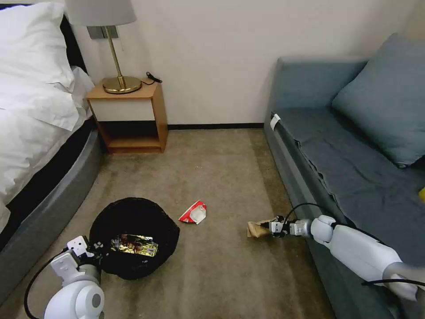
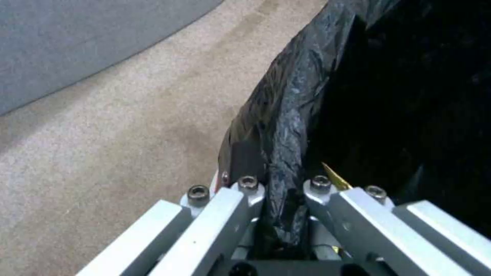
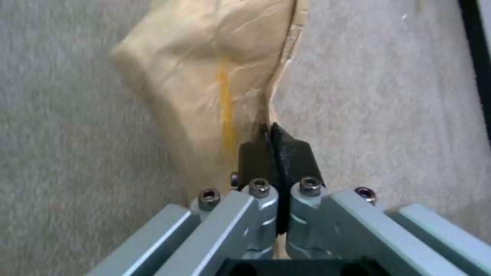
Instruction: Pick up the trash bin, then pick up the garbage on the floor and place it into the trash bin.
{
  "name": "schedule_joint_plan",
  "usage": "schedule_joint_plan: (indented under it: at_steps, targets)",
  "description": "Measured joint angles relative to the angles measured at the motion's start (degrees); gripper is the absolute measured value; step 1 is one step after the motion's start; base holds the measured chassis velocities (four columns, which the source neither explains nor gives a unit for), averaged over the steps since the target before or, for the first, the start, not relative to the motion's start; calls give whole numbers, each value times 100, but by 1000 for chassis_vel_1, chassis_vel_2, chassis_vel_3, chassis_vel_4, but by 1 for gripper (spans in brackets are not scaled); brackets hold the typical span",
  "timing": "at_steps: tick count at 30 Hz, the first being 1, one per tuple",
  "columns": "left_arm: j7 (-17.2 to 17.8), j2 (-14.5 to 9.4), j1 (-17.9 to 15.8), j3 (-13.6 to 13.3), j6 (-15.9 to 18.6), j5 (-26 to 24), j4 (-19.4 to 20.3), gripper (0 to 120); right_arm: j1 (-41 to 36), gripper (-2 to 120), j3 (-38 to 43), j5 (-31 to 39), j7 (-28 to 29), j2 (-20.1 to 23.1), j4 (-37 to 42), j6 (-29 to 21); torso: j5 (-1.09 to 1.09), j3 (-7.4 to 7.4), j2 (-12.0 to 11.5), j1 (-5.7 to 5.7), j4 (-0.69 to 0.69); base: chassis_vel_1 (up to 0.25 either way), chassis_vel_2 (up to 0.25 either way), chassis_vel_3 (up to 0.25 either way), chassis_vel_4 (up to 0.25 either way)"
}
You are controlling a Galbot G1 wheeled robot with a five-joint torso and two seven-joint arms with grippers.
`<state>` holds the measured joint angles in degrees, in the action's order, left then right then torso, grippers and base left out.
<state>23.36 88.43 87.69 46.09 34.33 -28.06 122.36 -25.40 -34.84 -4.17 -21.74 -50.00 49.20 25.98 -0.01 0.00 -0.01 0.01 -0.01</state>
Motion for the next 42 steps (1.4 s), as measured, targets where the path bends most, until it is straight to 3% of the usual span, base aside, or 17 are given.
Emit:
schedule_joint_plan:
  at_steps: [12,21,32,42]
  targets:
    - [2,16,-17,-88,25,16,-5,3,-307,0,341,635,7,659,1278,-204,-3,-1,1,0,-3,0,0,0,0]
    - [14,23,-20,-249,60,28,-5,3,-545,0,682,1199,71,1227,2869,-550,-1,-1,1,-1,0,0,0,0,0]
    - [32,33,-28,-481,94,41,-15,3,-381,0,582,1546,225,1247,3689,-805,0,-1,1,0,0,0,0,0,0]
    - [35,31,-23,-510,115,49,18,3,296,0,69,2248,566,803,4596,-1198,0,-1,1,0,1,0,0,0,0]
